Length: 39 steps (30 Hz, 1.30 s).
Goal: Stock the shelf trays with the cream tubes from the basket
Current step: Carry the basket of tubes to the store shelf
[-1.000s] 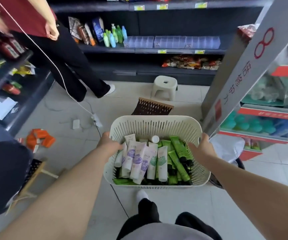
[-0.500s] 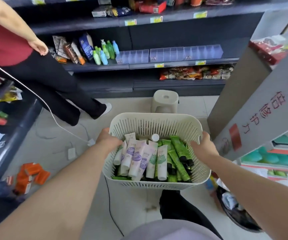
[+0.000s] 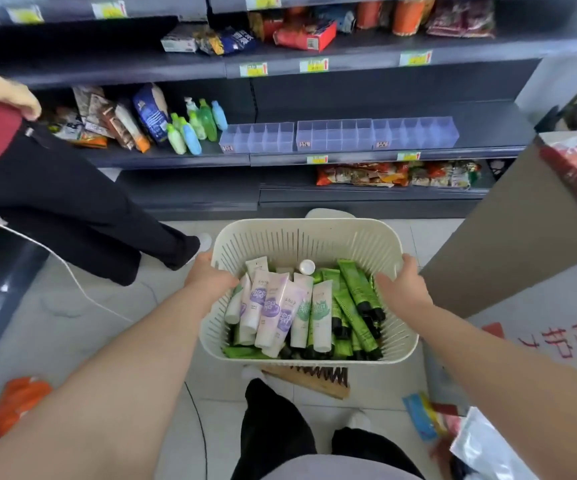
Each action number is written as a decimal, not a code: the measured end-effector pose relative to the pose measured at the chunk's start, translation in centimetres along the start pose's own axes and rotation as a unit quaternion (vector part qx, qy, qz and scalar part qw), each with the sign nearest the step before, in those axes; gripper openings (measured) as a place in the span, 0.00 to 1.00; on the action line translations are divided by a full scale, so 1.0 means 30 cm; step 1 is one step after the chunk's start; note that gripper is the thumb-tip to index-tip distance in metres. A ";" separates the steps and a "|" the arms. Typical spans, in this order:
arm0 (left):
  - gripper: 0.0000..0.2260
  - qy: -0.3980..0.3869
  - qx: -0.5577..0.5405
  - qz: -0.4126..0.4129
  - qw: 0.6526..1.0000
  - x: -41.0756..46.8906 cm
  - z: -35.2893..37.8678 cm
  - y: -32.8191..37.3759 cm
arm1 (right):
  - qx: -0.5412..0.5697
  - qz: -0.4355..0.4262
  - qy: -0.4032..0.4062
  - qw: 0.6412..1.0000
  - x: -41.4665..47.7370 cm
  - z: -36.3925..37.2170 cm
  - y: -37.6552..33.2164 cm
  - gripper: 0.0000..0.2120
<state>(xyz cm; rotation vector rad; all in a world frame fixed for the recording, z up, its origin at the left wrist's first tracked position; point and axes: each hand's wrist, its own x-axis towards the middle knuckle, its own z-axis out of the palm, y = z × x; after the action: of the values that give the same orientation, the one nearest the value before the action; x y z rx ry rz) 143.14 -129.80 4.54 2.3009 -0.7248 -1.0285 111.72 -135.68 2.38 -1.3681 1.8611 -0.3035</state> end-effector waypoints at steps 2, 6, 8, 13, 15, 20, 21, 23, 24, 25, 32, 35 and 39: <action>0.29 -0.009 0.008 -0.005 1.000 0.087 -0.020 0.051 | 0.002 0.010 0.017 1.000 0.050 0.016 -0.052 0.28; 0.30 -0.046 0.018 0.009 0.999 0.268 -0.044 0.158 | 0.023 0.050 0.048 0.997 0.150 0.064 -0.149 0.29; 0.29 -0.052 0.039 0.022 0.998 0.338 -0.037 0.206 | 0.029 0.066 0.061 0.995 0.208 0.077 -0.190 0.30; 0.24 -0.039 0.085 0.024 0.995 0.482 0.009 0.346 | 0.045 0.081 0.066 0.994 0.363 0.065 -0.232 0.28; 0.22 -0.025 0.086 0.022 0.996 0.542 0.065 0.412 | 0.054 0.086 0.059 0.993 0.456 0.045 -0.231 0.28; 0.19 0.010 0.096 0.004 0.995 0.611 0.226 0.572 | 0.057 0.090 0.023 0.994 0.685 -0.035 -0.209 0.28; 0.18 0.011 0.095 -0.003 0.995 0.614 0.253 0.596 | 0.058 0.093 0.016 0.994 0.721 -0.058 -0.204 0.28; 0.16 0.018 0.094 -0.014 0.995 0.627 0.304 0.633 | 0.052 0.086 0.005 0.995 0.797 -0.099 -0.200 0.29; 0.16 0.022 0.097 -0.017 0.995 0.636 0.330 0.653 | 0.044 0.085 -0.002 0.995 0.838 -0.121 -0.199 0.30; 0.15 0.024 0.097 -0.020 0.995 0.644 0.354 0.673 | 0.038 0.087 -0.005 0.995 0.877 -0.142 -0.199 0.30; 0.16 -0.009 0.084 -0.017 0.996 0.754 0.485 0.784 | 0.035 0.109 0.001 0.993 1.066 -0.206 -0.213 0.30; 0.17 -0.021 0.097 -0.021 0.995 0.845 0.504 0.808 | 0.046 0.130 0.000 0.990 1.121 -0.190 -0.245 0.29; 0.19 -0.062 0.122 -0.003 0.991 1.036 0.495 0.816 | 0.037 0.164 0.028 0.985 1.182 -0.122 -0.305 0.30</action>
<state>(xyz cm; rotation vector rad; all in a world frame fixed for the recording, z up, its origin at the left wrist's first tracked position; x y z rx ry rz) 142.92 -171.15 -4.19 2.4621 -0.9404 -1.1499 111.75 -171.60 -5.69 -0.9919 2.0626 -0.2396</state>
